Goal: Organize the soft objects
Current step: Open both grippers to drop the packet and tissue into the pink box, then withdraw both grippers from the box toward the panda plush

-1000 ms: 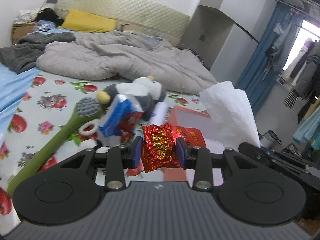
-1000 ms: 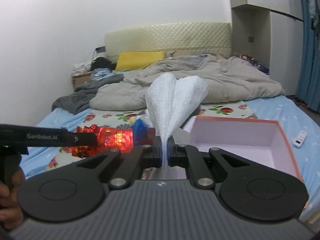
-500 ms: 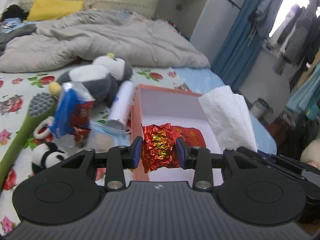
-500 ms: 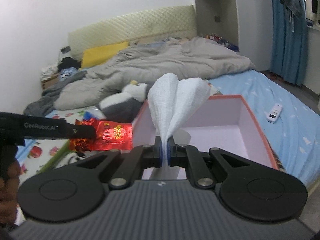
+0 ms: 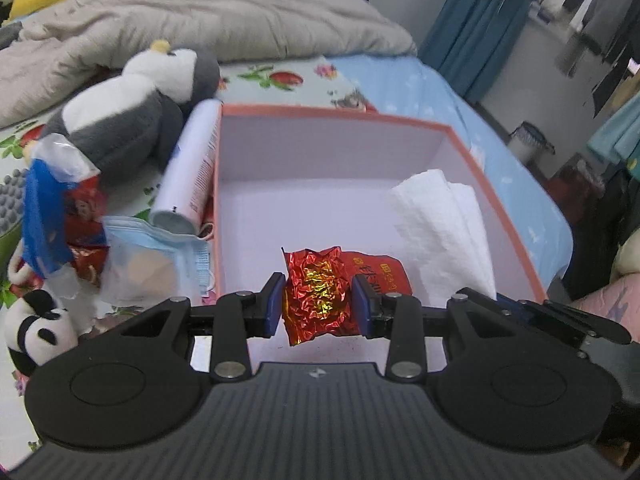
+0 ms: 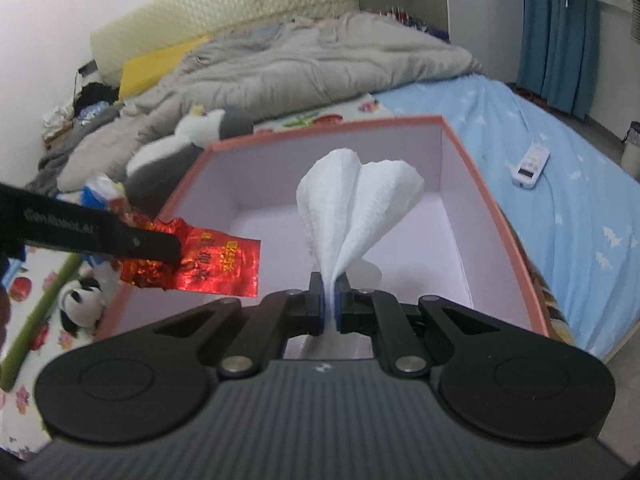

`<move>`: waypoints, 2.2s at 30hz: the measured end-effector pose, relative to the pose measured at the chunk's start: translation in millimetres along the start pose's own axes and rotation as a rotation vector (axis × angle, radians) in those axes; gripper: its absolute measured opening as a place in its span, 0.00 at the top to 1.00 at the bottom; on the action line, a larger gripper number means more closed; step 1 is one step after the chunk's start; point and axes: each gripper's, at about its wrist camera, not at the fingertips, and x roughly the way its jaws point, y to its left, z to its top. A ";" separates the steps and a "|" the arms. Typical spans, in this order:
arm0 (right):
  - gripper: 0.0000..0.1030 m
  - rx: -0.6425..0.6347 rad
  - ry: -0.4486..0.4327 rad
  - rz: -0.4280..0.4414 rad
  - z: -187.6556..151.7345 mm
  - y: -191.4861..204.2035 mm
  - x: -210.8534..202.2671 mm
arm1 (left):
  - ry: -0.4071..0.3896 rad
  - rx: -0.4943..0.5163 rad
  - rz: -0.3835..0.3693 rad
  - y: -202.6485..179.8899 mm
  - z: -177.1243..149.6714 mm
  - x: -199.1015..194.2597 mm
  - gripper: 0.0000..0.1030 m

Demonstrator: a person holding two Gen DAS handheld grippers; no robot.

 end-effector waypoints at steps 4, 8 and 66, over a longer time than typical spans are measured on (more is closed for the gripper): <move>0.91 0.006 0.041 0.011 -5.3 -5.5 15.4 | 0.048 0.025 0.017 -6.6 5.1 21.4 0.60; 0.90 0.010 0.067 0.022 -10.3 -9.3 22.7 | 0.076 0.054 0.031 -13.9 5.7 36.0 0.59; 0.60 -0.132 -0.162 0.233 -17.4 110.3 -113.0 | -0.314 -0.076 0.074 63.5 -93.4 -182.5 0.42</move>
